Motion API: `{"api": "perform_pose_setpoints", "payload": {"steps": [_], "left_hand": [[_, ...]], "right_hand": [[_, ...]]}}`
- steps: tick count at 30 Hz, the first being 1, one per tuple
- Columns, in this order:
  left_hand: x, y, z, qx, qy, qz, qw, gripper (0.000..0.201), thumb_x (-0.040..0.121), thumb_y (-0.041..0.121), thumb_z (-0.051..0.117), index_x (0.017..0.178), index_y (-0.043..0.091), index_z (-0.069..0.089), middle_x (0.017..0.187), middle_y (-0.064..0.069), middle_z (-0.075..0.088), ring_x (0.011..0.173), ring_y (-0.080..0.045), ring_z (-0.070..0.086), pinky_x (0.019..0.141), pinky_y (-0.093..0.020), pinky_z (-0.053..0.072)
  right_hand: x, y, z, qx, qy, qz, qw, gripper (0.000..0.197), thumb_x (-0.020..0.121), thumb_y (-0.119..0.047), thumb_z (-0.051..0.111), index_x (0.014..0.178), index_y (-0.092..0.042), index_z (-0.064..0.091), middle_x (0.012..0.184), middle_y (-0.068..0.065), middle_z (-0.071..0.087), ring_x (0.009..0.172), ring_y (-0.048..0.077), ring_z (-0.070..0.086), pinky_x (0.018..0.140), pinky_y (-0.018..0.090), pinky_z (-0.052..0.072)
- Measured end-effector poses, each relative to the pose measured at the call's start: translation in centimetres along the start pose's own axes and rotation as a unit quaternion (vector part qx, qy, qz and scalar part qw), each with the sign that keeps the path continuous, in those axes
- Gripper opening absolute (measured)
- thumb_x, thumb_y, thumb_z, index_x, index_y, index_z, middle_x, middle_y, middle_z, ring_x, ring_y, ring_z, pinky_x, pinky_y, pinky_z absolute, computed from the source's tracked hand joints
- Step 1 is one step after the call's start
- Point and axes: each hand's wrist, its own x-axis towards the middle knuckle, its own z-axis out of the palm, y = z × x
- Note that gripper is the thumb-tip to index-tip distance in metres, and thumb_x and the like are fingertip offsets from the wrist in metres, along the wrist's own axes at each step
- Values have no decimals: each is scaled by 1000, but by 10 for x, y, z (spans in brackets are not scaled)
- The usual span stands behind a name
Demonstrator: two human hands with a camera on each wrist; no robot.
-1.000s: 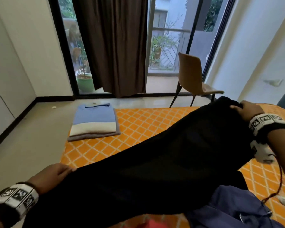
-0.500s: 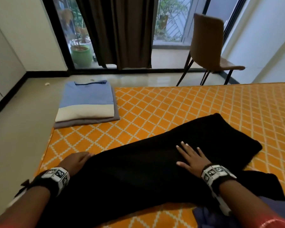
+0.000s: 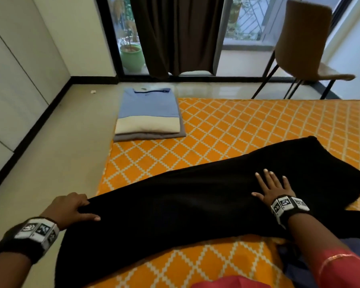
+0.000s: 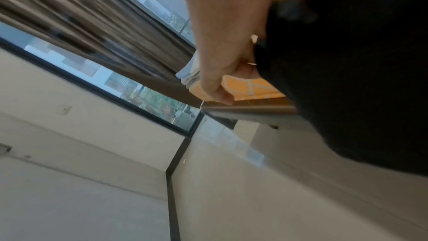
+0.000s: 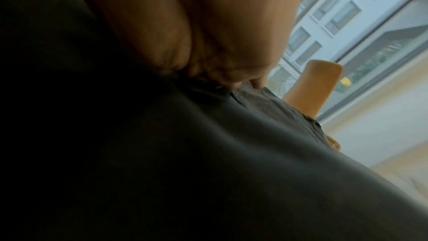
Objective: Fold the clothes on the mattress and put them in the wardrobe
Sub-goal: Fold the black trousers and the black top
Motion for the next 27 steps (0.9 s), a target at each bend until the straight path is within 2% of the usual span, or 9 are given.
{"api": "perform_pose_setpoints", "payload": {"steps": [4, 8, 10, 13, 15, 17, 20, 22, 27], "left_hand": [[-22, -1, 33, -130, 180, -5, 975, 41, 74, 69, 50, 61, 30, 49, 67, 7, 51, 67, -20, 51, 60, -36, 37], [-10, -7, 37, -224, 225, 24, 948, 41, 86, 60, 40, 66, 25, 48, 64, 3, 49, 66, -24, 52, 61, -38, 36], [-5, -11, 35, -209, 239, 24, 948, 50, 89, 65, 31, 71, 20, 46, 63, 2, 50, 67, -26, 53, 61, -40, 38], [3, -12, 38, -134, 221, -19, 966, 35, 100, 50, 37, 84, 21, 43, 65, 6, 48, 81, -32, 58, 69, -37, 30], [7, -10, 37, -91, 201, -51, 974, 27, 102, 43, 36, 92, 19, 43, 72, 3, 54, 90, -32, 60, 72, -37, 27], [10, -11, 38, -44, 179, -66, 981, 27, 103, 43, 33, 99, 19, 45, 83, -2, 63, 96, -31, 61, 73, -37, 26], [13, -18, 41, -39, 144, -68, 986, 29, 103, 44, 29, 104, 19, 45, 90, -5, 68, 99, -29, 63, 73, -36, 26], [14, -20, 42, -59, 151, -62, 985, 32, 102, 48, 27, 98, 20, 43, 80, -3, 66, 95, -30, 64, 74, -37, 27], [14, -29, 40, -112, 156, -88, 977, 69, 80, 86, 10, 72, 23, 39, 58, 3, 50, 70, -26, 56, 72, -36, 29]], "right_hand": [[-18, -43, -11, 114, -16, 89, 989, 65, 104, -42, 21, 155, -15, -9, 161, 6, -18, 150, 23, -11, 121, 45, 0], [-49, -140, -26, 249, 5, 90, 964, 84, 98, -61, 24, 154, -3, -2, 162, 14, -11, 150, 28, -6, 119, 43, 6], [-72, -211, -36, 255, 13, 31, 966, 104, 87, -78, 12, 152, 1, -6, 160, 19, -13, 149, 32, -9, 119, 43, 2], [-106, -325, -44, 245, 30, -71, 966, 143, 40, -85, -40, 150, 2, -11, 157, 25, -20, 147, 37, -15, 118, 45, -9], [-132, -387, -47, 226, 26, -160, 961, 138, 42, -82, -40, 149, 2, -14, 154, 23, -26, 145, 39, -21, 111, 44, -20], [-156, -427, -54, 186, 7, -285, 940, 118, 64, -82, -19, 151, -5, -12, 156, 15, -27, 145, 33, -25, 110, 43, -25], [-152, -432, -61, 150, -1, -406, 901, 74, 98, -59, 18, 156, -14, 6, 162, 6, -12, 149, 20, -16, 120, 42, -12], [-122, -402, -62, 178, 11, -411, 894, 58, 104, -35, 35, 155, -18, 13, 163, 7, -8, 150, 22, -9, 119, 39, -4], [-51, -263, -44, 195, 38, -166, 966, 68, 104, -37, 35, 154, -19, -7, 161, -2, -16, 150, 18, -7, 119, 40, 6]]}}
